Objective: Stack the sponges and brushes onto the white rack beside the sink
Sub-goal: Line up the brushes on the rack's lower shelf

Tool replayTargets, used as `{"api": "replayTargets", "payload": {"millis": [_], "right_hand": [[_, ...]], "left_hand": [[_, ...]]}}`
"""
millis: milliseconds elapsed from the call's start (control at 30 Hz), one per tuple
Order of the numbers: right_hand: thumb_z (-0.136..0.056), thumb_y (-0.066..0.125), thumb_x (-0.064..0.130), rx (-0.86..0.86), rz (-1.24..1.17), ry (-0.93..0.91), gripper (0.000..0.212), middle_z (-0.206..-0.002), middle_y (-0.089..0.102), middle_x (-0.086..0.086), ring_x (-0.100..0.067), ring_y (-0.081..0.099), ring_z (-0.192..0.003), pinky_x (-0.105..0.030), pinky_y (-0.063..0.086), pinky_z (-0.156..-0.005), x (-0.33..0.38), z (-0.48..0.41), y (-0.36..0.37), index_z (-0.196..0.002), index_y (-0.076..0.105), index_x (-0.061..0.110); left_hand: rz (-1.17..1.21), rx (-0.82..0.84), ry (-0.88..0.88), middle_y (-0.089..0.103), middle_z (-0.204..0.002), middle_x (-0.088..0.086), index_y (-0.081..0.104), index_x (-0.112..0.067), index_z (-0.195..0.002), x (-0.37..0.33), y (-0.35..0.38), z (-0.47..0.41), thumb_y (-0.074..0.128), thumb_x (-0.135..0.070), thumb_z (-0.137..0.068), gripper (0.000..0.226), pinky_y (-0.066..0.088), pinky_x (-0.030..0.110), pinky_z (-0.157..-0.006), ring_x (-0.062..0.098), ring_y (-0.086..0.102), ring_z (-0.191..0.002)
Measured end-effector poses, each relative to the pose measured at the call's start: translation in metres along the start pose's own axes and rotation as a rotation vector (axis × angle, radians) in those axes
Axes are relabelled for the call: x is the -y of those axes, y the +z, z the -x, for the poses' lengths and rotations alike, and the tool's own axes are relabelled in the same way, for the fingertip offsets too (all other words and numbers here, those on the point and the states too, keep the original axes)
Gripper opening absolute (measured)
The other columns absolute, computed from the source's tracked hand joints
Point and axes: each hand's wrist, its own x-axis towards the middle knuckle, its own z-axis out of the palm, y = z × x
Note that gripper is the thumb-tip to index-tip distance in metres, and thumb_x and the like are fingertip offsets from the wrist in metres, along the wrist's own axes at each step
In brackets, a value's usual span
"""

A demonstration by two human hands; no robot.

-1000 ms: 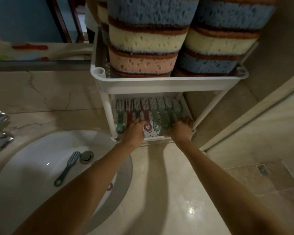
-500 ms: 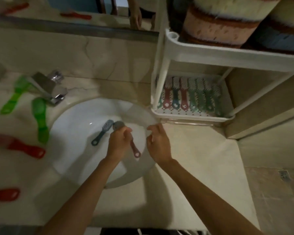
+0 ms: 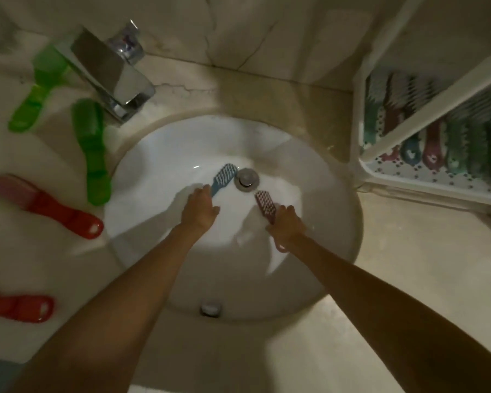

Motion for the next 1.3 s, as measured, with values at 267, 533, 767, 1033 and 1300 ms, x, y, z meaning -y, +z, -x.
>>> {"api": "replayTargets", "payload": {"millis": [267, 533, 767, 1033, 1300], "right_hand": [[-0.084, 0.057, 0.012, -0.048, -0.032, 0.046, 0.037, -0.115, 0.063, -0.015, -0.032, 0.062, -0.106, -0.036, 0.051, -0.087, -0.002, -0.009, 0.011, -0.120, 0.056, 0.008], [-0.089, 0.055, 0.024, -0.161, 0.041, -0.050, 0.033, -0.112, 0.064, -0.016, -0.032, 0.061, -0.103, -0.033, 0.046, -0.084, 0.003, 0.021, -0.034, -0.112, 0.052, 0.001], [-0.089, 0.051, 0.015, -0.414, -0.048, -0.205, 0.027, -0.110, 0.059, -0.024, -0.038, 0.058, -0.101, -0.038, 0.043, -0.081, -0.003, 0.085, -0.086, -0.107, 0.054, -0.005], [-0.085, 0.056, 0.005, -0.721, -0.098, -0.318, 0.024, -0.102, 0.060, -0.026, -0.041, 0.058, -0.093, -0.041, 0.048, -0.076, -0.057, 0.144, -0.103, -0.106, 0.057, -0.006], [-0.093, 0.045, 0.004, -0.895, -0.107, -0.132, 0.031, -0.113, 0.059, -0.028, -0.042, 0.055, -0.099, -0.048, 0.048, -0.080, -0.102, 0.155, -0.139, -0.123, 0.047, -0.004]], "left_hand": [[-0.369, -0.079, 0.072, 0.042, -0.134, 0.016, 0.039, -0.002, -0.128, 0.003, 0.014, -0.021, 0.050, -0.005, -0.088, 0.042, 0.037, 0.037, -0.099, 0.032, 0.042, -0.123], [-0.044, -0.132, -0.012, 0.051, -0.122, 0.022, 0.049, 0.005, -0.116, -0.004, -0.005, 0.012, 0.038, 0.000, -0.095, 0.025, 0.045, 0.041, -0.087, 0.039, 0.055, -0.106], [0.150, -0.258, 0.150, 0.062, -0.115, 0.021, 0.052, 0.000, -0.121, -0.036, -0.041, 0.073, 0.032, -0.013, -0.101, 0.031, 0.044, 0.044, -0.089, 0.038, 0.059, -0.106], [0.106, -0.262, 0.460, 0.064, -0.069, 0.017, 0.066, 0.001, -0.083, -0.072, -0.058, 0.131, 0.048, -0.020, -0.096, 0.031, 0.045, 0.034, -0.063, 0.030, 0.061, -0.068], [0.140, -0.204, 0.594, 0.055, -0.045, 0.009, 0.065, 0.002, -0.070, -0.123, -0.061, 0.158, 0.050, -0.032, -0.095, 0.044, 0.053, 0.042, -0.064, 0.032, 0.063, -0.056]]}}
